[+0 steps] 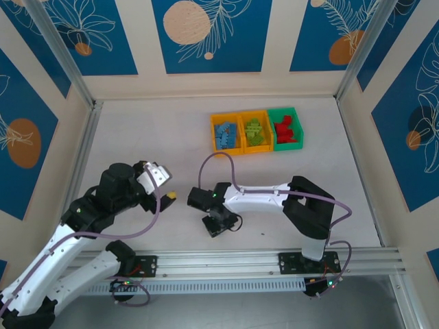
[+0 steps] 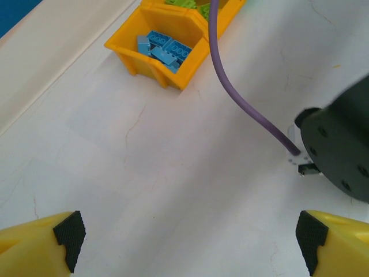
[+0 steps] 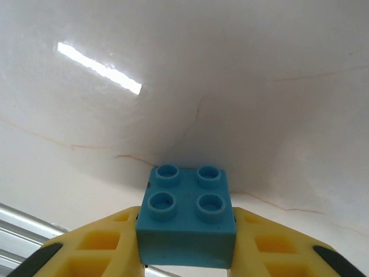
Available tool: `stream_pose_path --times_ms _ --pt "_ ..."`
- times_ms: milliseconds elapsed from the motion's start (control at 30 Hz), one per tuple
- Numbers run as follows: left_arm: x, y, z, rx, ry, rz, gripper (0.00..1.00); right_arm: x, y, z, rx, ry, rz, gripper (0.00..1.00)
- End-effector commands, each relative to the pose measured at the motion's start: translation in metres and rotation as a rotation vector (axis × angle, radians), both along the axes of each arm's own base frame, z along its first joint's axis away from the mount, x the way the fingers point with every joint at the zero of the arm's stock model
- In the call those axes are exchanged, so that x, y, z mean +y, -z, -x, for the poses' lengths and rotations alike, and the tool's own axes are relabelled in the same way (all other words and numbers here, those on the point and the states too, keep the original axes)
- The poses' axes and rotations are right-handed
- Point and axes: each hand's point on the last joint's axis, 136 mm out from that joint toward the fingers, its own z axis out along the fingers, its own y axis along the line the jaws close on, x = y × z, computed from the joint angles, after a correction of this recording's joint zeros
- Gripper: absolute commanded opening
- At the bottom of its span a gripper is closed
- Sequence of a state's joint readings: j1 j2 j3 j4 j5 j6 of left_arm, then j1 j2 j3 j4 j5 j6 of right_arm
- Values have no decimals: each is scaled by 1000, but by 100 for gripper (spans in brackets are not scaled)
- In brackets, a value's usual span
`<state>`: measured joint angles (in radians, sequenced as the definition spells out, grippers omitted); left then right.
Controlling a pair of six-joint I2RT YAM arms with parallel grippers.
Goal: Sort the legos into containers by color
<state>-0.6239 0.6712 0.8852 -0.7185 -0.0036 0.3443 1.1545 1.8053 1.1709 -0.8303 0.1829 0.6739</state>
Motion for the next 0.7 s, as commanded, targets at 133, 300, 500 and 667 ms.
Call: stream_pose_path --times_ms 133,300,500,667 --pt "-23 -4 27 -47 221 72 100 -27 -16 -28 -91 135 -22 33" --pt "-31 1 30 -22 269 75 100 -24 -54 -88 -197 205 -172 33" --pt "-39 -2 16 8 217 129 100 -31 -107 -207 -433 284 -248 33" --pt "-31 2 -6 68 45 160 100 -45 -120 -302 -566 339 -216 33"
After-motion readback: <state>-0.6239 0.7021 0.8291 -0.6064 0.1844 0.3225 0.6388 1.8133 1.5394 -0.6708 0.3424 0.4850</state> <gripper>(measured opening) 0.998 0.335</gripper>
